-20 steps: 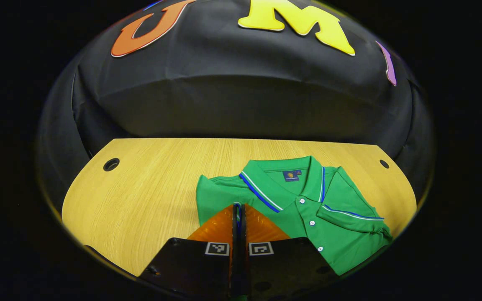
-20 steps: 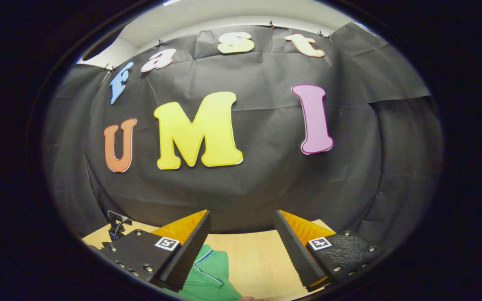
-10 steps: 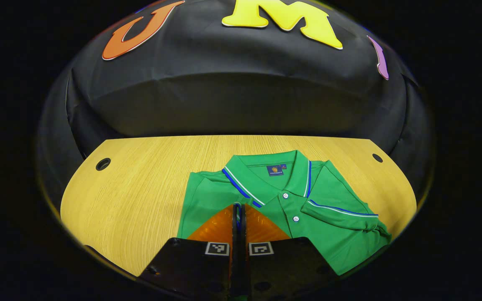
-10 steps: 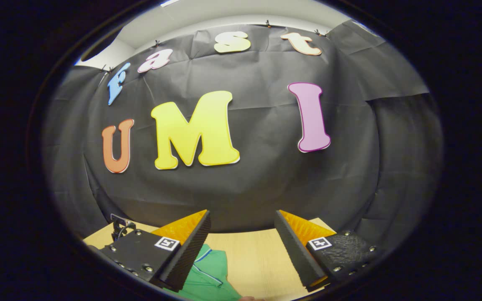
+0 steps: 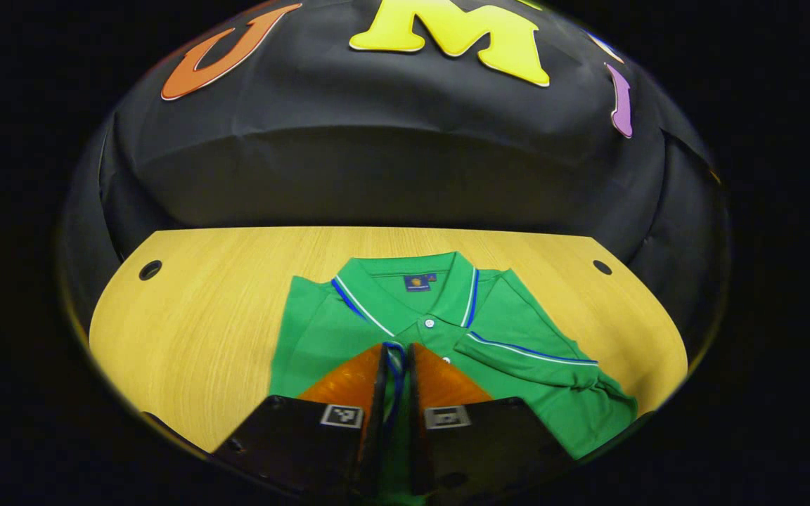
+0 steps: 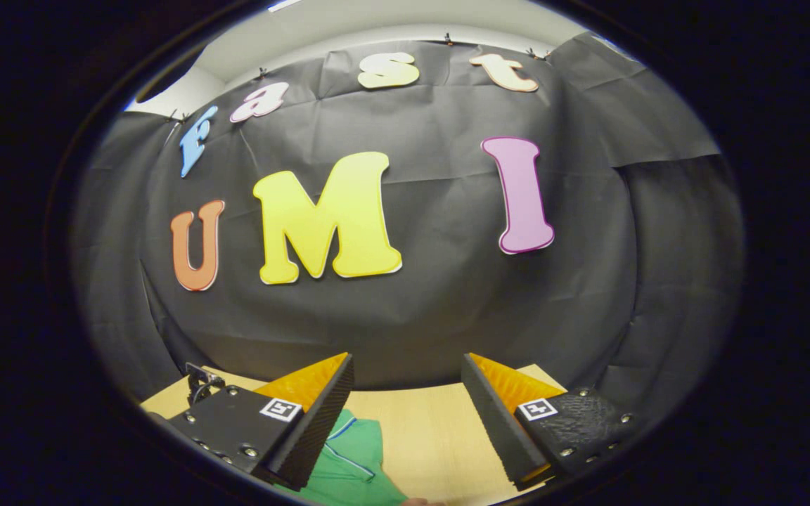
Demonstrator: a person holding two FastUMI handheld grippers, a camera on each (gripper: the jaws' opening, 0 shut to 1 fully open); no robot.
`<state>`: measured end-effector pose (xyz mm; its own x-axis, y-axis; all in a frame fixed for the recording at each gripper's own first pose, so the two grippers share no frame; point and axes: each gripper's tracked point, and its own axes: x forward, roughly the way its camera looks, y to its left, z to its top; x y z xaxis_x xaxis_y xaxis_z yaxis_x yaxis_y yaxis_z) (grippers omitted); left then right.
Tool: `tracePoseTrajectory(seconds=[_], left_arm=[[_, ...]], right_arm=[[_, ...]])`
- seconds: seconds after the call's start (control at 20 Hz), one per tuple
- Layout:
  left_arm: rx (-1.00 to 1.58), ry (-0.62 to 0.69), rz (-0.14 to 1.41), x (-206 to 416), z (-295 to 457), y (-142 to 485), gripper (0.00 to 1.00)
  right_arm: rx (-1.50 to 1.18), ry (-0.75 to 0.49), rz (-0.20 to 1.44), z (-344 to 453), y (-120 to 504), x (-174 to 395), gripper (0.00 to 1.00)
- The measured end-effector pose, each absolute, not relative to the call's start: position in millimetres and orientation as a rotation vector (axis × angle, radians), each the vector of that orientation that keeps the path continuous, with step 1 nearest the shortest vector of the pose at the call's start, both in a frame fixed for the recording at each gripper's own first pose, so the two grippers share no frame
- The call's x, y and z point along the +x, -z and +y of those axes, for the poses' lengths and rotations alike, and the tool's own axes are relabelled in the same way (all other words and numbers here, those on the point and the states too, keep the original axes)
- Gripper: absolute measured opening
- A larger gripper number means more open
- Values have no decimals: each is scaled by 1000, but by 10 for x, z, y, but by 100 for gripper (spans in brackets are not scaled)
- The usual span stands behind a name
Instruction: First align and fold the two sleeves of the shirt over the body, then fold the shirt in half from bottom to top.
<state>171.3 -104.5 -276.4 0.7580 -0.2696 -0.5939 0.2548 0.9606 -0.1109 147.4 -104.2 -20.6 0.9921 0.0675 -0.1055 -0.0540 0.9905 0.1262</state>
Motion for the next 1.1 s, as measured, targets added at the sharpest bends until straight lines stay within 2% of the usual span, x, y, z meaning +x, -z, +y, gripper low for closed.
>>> tracePoseTrajectory(seconds=[0.05,0.15,0.4,0.65,0.7,0.85,0.9,1.1], left_arm=[[-22,277,641,1716,-1049,2763,53],[2,270,609,1749,-1036,2740,100],[1,262,572,1719,-1008,2580,100],[-18,238,479,1555,-828,2132,100],[-29,243,470,1480,-806,2057,100],[-31,246,447,1163,-666,1857,100],[-33,254,447,1022,-643,1832,100],[-22,249,459,461,-495,1836,98]], right_arm=[[119,-61,110,-1041,197,1469,96],[112,-59,109,-1055,198,1449,96],[126,-53,121,-1083,272,1409,96],[98,-68,162,-1034,470,1259,96],[94,-73,171,-1025,520,1211,99],[74,-91,218,-987,703,1008,100],[65,-99,239,-980,786,922,96],[23,-140,340,-887,1176,531,96]])
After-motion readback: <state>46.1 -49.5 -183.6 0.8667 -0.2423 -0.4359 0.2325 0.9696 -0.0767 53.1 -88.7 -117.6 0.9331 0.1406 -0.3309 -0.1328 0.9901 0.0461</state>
